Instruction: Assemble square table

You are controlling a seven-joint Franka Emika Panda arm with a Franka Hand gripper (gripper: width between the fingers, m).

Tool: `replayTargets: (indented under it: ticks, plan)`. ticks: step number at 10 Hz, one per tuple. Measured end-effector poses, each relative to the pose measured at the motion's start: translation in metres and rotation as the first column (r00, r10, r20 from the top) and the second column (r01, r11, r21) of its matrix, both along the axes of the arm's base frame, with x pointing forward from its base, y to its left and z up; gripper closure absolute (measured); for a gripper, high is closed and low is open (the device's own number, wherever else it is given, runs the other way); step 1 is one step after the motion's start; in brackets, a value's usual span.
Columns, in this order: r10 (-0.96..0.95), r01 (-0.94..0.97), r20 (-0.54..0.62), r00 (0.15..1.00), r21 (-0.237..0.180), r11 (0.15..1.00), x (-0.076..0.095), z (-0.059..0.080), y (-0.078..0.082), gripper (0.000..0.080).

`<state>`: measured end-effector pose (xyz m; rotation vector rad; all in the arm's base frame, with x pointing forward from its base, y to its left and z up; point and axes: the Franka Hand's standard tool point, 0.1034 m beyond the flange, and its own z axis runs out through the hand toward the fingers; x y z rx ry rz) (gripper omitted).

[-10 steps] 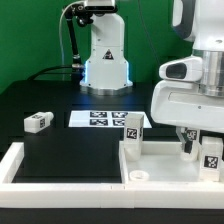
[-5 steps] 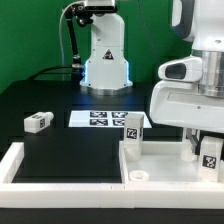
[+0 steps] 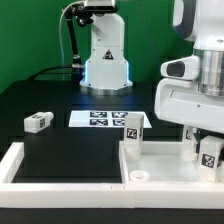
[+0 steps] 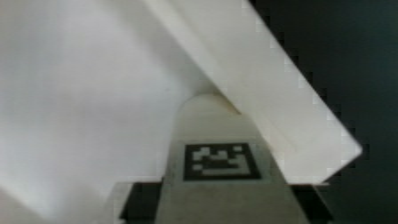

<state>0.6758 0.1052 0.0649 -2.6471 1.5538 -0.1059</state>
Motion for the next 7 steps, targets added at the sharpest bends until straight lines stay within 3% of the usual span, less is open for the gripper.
replayTargets:
  ticks: [2, 7]
  plan:
    - [-0.262, 0.260, 0.023, 0.965, 0.067, 0.963, -0.0004, -0.0010, -0.0014, 0.0512]
    - [-0.510, 0.508, -0.005, 0.860, 0.095, 0.856, -0.0004, -0.0008, -0.0008, 0.0511]
